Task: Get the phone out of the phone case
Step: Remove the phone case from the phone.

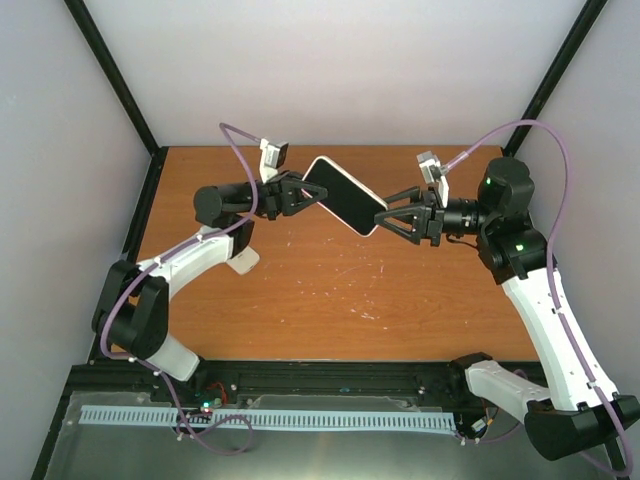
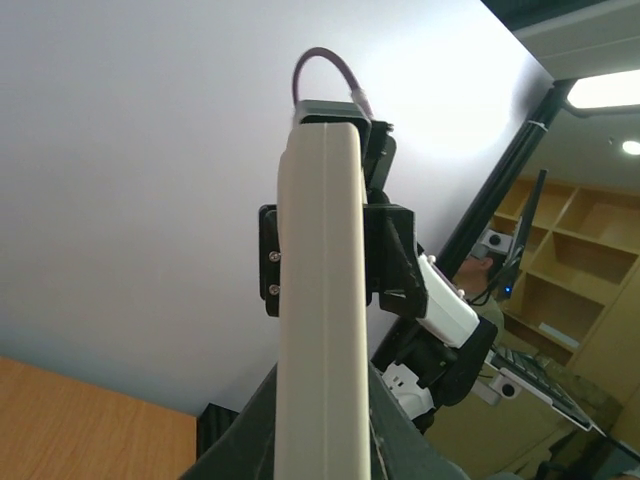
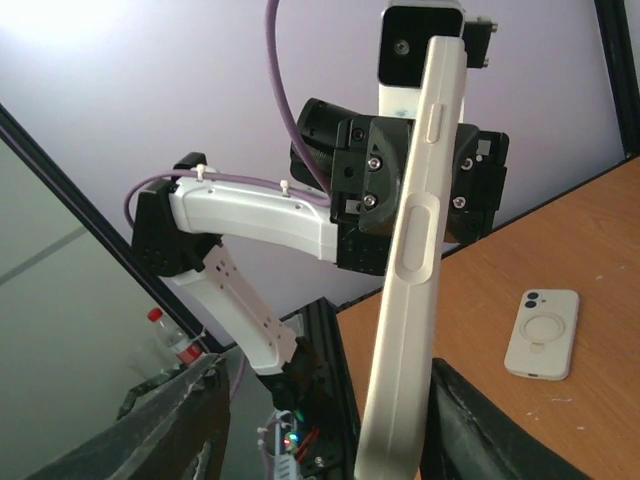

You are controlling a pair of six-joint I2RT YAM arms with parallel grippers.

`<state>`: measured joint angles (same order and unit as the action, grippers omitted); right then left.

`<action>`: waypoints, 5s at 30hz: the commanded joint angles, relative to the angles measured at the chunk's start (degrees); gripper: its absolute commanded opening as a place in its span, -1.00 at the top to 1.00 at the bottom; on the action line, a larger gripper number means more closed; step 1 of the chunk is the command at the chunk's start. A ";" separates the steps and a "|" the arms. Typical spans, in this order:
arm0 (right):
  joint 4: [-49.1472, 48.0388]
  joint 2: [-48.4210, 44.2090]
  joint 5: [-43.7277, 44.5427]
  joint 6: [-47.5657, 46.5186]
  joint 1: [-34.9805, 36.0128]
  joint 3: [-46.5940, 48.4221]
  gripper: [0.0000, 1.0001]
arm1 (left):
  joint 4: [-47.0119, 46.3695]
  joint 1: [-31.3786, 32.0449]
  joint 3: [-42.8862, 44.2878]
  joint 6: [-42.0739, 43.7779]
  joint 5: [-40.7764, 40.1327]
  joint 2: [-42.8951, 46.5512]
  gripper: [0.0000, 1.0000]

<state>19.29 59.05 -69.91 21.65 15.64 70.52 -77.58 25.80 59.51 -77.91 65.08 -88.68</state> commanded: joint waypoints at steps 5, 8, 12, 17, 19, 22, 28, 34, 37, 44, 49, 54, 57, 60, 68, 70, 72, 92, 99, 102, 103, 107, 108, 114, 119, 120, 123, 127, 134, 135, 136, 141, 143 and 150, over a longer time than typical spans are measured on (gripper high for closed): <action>1.71 -3.17 -1.12 -8.99 0.19 -4.03 -0.03 | 2.44 -2.84 -1.80 -0.09 -13.97 4.61 0.99; 1.08 -1.90 -0.90 -9.16 0.26 -4.11 0.09 | 2.43 -2.78 -1.59 -0.98 -14.76 5.02 0.99; 0.39 -0.38 -1.24 -9.53 1.42 -4.06 0.17 | 1.43 -2.71 -1.49 -2.26 -15.59 4.86 0.99; -0.36 0.31 -0.69 -9.30 2.14 -3.51 0.22 | 0.42 -2.47 -1.28 -3.36 -15.85 4.35 0.99; 0.00 0.79 1.15 -9.42 2.35 -2.61 0.27 | 0.04 -2.22 -1.05 -3.88 -15.86 4.09 0.99; 1.52 2.56 3.67 -10.07 2.32 -0.95 0.32 | -1.38 -1.92 -0.88 -5.06 -15.69 3.31 0.99; 1.41 4.48 5.96 -9.31 2.38 1.26 0.32 | -2.10 -1.47 -0.72 -6.10 -15.36 2.92 0.99; 1.62 5.99 7.85 -8.88 2.35 2.50 0.34 | -2.65 -1.20 -1.09 -6.62 -15.16 3.06 0.99; 1.06 6.15 8.27 -8.29 2.37 2.32 0.35 | -2.85 -1.11 -1.31 -6.81 -14.99 3.01 0.99; 4.13 7.38 14.05 -9.33 2.20 2.68 0.42 | -4.74 -0.91 -0.51 -9.00 -14.48 2.04 0.99; 6.21 10.64 17.83 -7.76 0.03 3.61 0.45 | -10.16 1.18 0.94 -13.99 -13.86 -0.17 0.99; 9.30 15.50 21.66 -6.07 -3.13 6.67 0.58 | -12.07 4.92 2.59 -16.03 -13.74 -0.68 0.99; 9.81 16.87 22.52 -5.45 -5.31 6.30 0.63 | -14.61 5.13 2.27 -18.06 -15.03 -0.27 0.99; 9.87 16.49 23.68 -6.48 -5.79 4.76 0.63 | -14.14 5.13 2.73 -17.83 -14.85 1.02 0.99; 7.83 13.11 19.63 -14.29 -5.79 1.35 0.44 | -21.08 5.05 3.89 -24.05 -16.76 -0.92 0.99; 5.04 11.41 21.08 -17.68 -5.79 -1.18 0.51 | -23.56 5.07 4.88 -27.18 -17.06 -2.45 0.99; 3.76 10.38 22.89 -20.08 -5.80 -2.95 0.58 | -26.87 5.13 6.29 -30.65 -16.69 -4.28 0.99; -0.28 15.19 16.84 -11.60 -10.32 2.67 0.63 | -20.07 5.20 4.83 -27.04 -12.91 2.10 0.99; 1.22 7.06 -0.96 -20.67 -10.20 -3.67 -0.06 | -8.39 4.47 5.17 -16.82 -10.93 5.05 0.99; 9.93 1.48 -6.25 -30.64 -9.71 -5.35 -0.25 | -1.45 3.45 5.13 -10.22 -11.37 7.26 0.99; 10.58 -0.33 -6.77 -31.76 -9.27 -6.10 -0.26 | 0.19 3.27 5.34 -8.33 -11.41 7.52 0.99; 5.95 -5.18 -7.40 -27.68 -8.12 -7.16 -0.27 | 0.29 3.20 5.99 -8.21 -11.39 6.67 0.99; 5.59 -4.96 -7.35 -27.15 -7.73 -6.46 -0.26 | 0.27 3.20 5.93 -8.30 -11.43 6.55 0.99; -0.63 -1.97 -3.35 -21.20 -4.56 -3.42 -0.24 | -0.10 3.20 5.33 -8.64 -11.53 6.38 0.99; -3.64 0.81 -1.60 -18.21 -0.89 -0.27 -0.20 | -0.44 3.29 4.73 -8.84 -11.57 6.64 0.99; -3.98 1.20 -1.62 -17.78 -0.12 0.21 -0.20 | -0.44 3.29 4.48 -8.78 -11.69 6.72 0.99; -3.77 2.03 -2.57 -17.80 0.91 1.92 -0.20 | -0.06 3.29 3.98 -8.48 -11.90 6.95 0.99; -3.67 2.26 -4.14 -17.58 1.69 2.93 -0.22 | -0.44 3.29 3.86 -8.59 -11.80 6.62 0.99; -4.54 2.21 -2.86 -15.57 1.75 3.04 -0.20 | -2.46 3.29 4.06 -10.37 -11.77 5.48 0.99; -4.89 2.28 -2.94 -15.21 1.71 2.92 -0.19 | -2.69 3.29 4.00 -10.49 -11.86 5.46 0.99; -4.96 2.38 -3.43 -15.22 1.76 2.95 -0.19 | -2.73 3.29 3.78 -10.58 -12.05 5.54 0.99; -3.18 1.72 -7.21 -18.05 1.99 2.99 -0.22 | -2.39 3.29 3.64 -10.25 -12.26 5.80 0.99; -2.55 1.56 -7.97 -18.50 2.00 3.44 -0.22 | -2.15 3.29 3.60 -10.08 -12.34 5.80 0.99; -4.81 2.04 -6.05 -14.99 2.03 3.32 -0.21 | -2.11 3.26 3.54 -10.20 -12.23 5.78 0.99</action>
<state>16.75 61.43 -75.88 4.16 17.12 72.82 -76.66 29.15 62.52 -87.92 55.11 -83.40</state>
